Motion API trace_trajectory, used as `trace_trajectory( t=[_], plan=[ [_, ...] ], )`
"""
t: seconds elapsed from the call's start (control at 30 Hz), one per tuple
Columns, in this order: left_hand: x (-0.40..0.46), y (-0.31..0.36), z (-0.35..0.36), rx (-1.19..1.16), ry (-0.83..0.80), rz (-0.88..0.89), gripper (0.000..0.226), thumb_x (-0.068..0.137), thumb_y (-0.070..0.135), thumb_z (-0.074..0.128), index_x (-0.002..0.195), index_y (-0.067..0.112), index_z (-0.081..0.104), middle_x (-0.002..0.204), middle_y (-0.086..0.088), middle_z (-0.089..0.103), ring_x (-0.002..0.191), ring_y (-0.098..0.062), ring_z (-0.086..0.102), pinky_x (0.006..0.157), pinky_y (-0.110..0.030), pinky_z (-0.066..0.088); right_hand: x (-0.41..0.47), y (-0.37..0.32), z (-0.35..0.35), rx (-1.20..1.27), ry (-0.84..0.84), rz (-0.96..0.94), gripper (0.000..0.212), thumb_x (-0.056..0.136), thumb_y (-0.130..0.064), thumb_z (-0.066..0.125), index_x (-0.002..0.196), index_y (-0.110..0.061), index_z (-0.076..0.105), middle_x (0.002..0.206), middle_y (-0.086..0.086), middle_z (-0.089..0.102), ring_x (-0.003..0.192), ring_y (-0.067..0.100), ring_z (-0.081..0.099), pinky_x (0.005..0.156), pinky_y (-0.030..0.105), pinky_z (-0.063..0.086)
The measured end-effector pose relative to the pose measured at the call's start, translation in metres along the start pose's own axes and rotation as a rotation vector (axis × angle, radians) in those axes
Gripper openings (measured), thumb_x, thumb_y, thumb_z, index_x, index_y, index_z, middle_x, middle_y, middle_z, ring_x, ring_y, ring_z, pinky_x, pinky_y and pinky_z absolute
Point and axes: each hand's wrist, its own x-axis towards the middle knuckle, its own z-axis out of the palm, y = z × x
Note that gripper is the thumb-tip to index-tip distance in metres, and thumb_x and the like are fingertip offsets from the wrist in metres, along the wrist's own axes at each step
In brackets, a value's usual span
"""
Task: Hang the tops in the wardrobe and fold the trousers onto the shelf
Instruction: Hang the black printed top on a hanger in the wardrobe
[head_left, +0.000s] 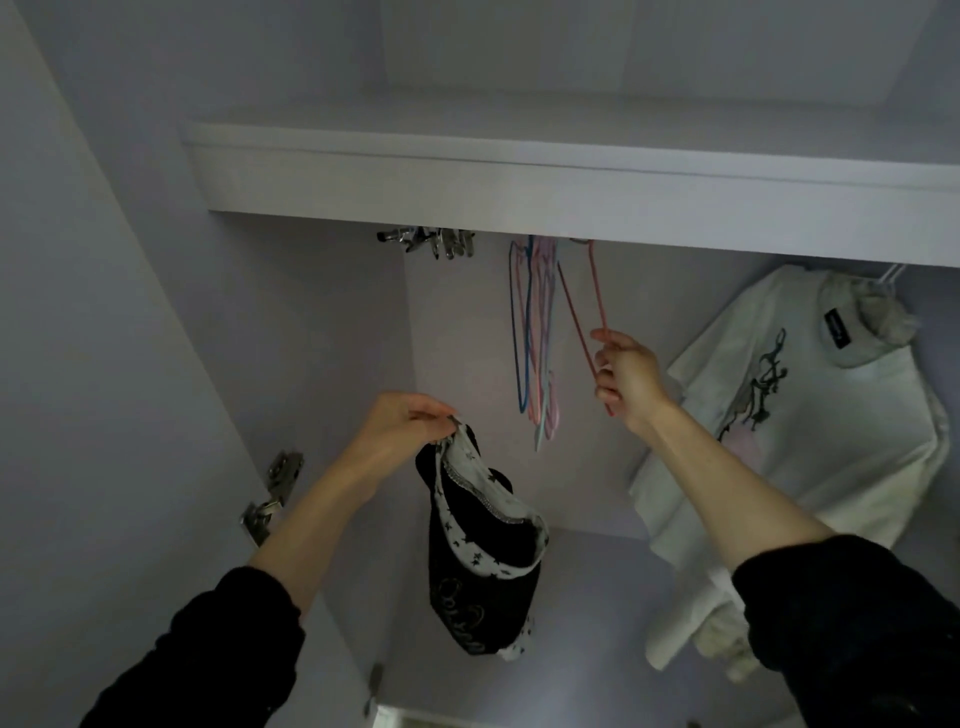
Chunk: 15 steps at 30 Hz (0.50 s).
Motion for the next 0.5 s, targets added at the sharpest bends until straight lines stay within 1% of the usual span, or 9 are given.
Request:
trace_trajectory(
  t=[0.1,0.17,0.2,0.27,0.3,0.33,0.4,0.47,0.5],
  plan=[
    [-0.008,0.002,0.010,-0.023,0.047,0.002,0.014,0.086,-0.002,0.061,0.097,0.004,0.066,0.075,0.001,0.061,0.068,-0.005,0.054,0.054,0.000,0.040,-0.015,0.006,-0.022,0.013,-0.036,-0.046,0.042,0.092,0.007,0.026,0.103,-0.020,0.057,0.067,0.002,0.042,0.034,0.004,0.023,0.034,0.014,0.019],
    [-0.017,0.002,0.020,-0.014,0.079,0.007,0.014,0.086,-0.001,0.061,0.097,0.004,0.067,0.076,0.000,0.061,0.071,-0.010,0.055,0.055,0.001,0.040,-0.032,0.015,-0.036,0.008,-0.044,-0.040,0.042,0.091,0.006,0.027,0.108,-0.021,0.054,0.061,0.001,0.039,0.033,0.003,0.022,0.033,0.012,0.018],
    [-0.022,0.001,0.026,-0.004,0.099,0.008,0.014,0.086,0.000,0.062,0.097,0.005,0.067,0.078,-0.001,0.062,0.075,-0.012,0.056,0.056,0.001,0.040,-0.041,0.020,-0.042,-0.001,-0.037,-0.034,0.038,0.092,0.004,0.029,0.106,-0.021,0.054,0.056,-0.001,0.036,0.031,0.002,0.021,0.033,0.011,0.016],
    [-0.034,-0.002,0.037,0.004,0.134,0.008,0.015,0.086,0.002,0.062,0.100,0.004,0.068,0.084,-0.002,0.063,0.083,-0.012,0.056,0.057,0.000,0.040,-0.060,0.034,-0.057,-0.039,0.023,-0.024,0.024,0.094,-0.004,0.037,0.096,-0.019,0.056,0.046,-0.006,0.034,0.029,0.001,0.021,0.031,0.010,0.015],
    [-0.040,-0.003,0.043,0.007,0.150,0.005,0.016,0.086,0.003,0.063,0.101,0.003,0.069,0.088,-0.002,0.063,0.085,-0.011,0.056,0.060,-0.004,0.041,-0.070,0.042,-0.065,-0.071,0.051,-0.027,0.017,0.095,-0.010,0.042,0.090,-0.019,0.056,0.045,-0.007,0.033,0.029,0.000,0.022,0.031,0.011,0.016],
    [-0.047,-0.003,0.050,0.005,0.162,-0.001,0.017,0.086,0.004,0.063,0.102,0.003,0.069,0.092,-0.003,0.063,0.088,-0.011,0.056,0.067,-0.009,0.041,-0.082,0.052,-0.076,-0.094,0.074,-0.028,0.016,0.095,-0.015,0.047,0.082,-0.019,0.054,0.045,-0.007,0.032,0.030,0.001,0.023,0.031,0.012,0.017],
    [-0.059,-0.008,0.062,-0.013,0.211,-0.023,0.019,0.086,0.005,0.064,0.105,0.003,0.069,0.096,-0.004,0.064,0.090,-0.013,0.056,0.078,-0.018,0.041,-0.108,0.074,-0.098,-0.095,0.109,-0.058,0.032,0.094,-0.025,0.055,0.065,-0.021,0.044,0.044,-0.010,0.028,0.034,0.003,0.023,0.033,0.014,0.019],
    [-0.072,-0.014,0.077,-0.022,0.255,-0.055,0.019,0.086,0.006,0.064,0.104,0.003,0.069,0.095,-0.005,0.065,0.092,-0.018,0.059,0.081,-0.024,0.044,-0.138,0.091,-0.125,-0.095,0.121,-0.096,0.044,0.092,-0.027,0.060,0.057,-0.021,0.033,0.040,-0.013,0.026,0.036,0.004,0.024,0.038,0.019,0.022],
    [-0.078,-0.017,0.084,-0.007,0.265,-0.060,0.018,0.086,0.006,0.064,0.102,0.004,0.070,0.093,-0.005,0.065,0.094,-0.020,0.061,0.084,-0.026,0.045,-0.150,0.093,-0.138,-0.094,0.112,-0.109,0.046,0.091,-0.026,0.060,0.057,-0.019,0.031,0.040,-0.012,0.027,0.035,0.005,0.026,0.040,0.021,0.025]
  ],
)
